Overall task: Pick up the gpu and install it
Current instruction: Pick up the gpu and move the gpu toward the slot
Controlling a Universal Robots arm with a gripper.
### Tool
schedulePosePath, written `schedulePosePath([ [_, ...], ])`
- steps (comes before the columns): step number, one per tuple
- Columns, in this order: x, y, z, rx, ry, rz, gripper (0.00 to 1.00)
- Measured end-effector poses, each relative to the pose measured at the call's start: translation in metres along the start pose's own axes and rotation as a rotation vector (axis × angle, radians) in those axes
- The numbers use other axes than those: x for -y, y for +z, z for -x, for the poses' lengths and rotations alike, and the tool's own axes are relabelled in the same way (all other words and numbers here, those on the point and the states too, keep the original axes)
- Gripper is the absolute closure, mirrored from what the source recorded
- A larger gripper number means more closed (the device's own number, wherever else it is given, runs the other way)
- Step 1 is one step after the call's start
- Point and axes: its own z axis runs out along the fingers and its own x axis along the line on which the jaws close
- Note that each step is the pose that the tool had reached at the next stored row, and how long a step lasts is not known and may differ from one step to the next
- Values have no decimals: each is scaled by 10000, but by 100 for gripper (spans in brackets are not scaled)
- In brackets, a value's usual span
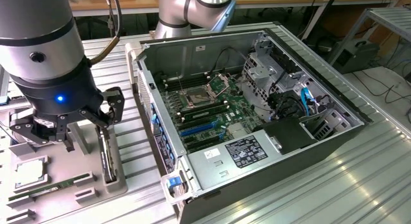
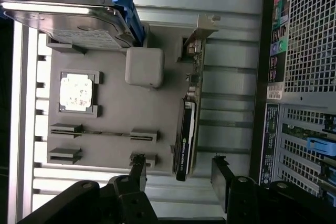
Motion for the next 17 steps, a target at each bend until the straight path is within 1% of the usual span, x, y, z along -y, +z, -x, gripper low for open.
schedulePosePath([
  [6, 15, 109, 1, -1, 4, 0, 38],
  [10, 18, 157, 37, 0, 61, -27, 38],
  [14, 23, 199, 91, 7, 290, -29, 38],
  [17, 22, 249, 95, 11, 483, -31, 38],
])
